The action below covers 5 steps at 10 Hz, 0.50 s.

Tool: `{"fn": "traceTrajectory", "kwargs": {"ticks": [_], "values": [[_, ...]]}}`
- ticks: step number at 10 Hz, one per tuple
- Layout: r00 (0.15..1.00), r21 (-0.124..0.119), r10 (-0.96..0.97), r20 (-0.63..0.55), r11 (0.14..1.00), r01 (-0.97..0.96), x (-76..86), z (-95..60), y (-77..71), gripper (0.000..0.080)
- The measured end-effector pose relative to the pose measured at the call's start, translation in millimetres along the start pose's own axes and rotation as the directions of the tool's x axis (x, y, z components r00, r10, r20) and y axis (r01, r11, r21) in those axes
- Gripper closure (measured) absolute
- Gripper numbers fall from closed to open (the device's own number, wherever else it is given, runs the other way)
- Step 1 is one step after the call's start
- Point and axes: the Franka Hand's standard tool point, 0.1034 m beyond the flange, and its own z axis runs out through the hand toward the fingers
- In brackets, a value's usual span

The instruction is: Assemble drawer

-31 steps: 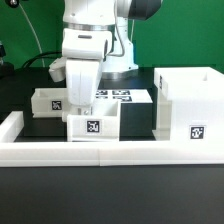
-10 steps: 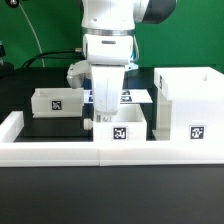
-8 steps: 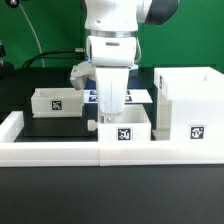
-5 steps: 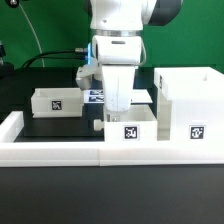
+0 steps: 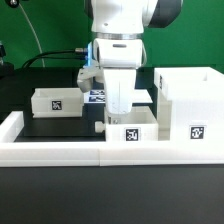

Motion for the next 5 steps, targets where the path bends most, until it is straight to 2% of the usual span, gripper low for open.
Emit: {"fn": "traceTrajectory", "kwargs": {"ticks": [3,5], "values": [[1.0,-0.007,-0.014,-0.006,1.0,0.014,9.8,-2.4,4.3,0.0757],[1.0,-0.011,-0.013,-0.007,1.0,0.013,10.4,-3.3,6.2,0.0757]]}}
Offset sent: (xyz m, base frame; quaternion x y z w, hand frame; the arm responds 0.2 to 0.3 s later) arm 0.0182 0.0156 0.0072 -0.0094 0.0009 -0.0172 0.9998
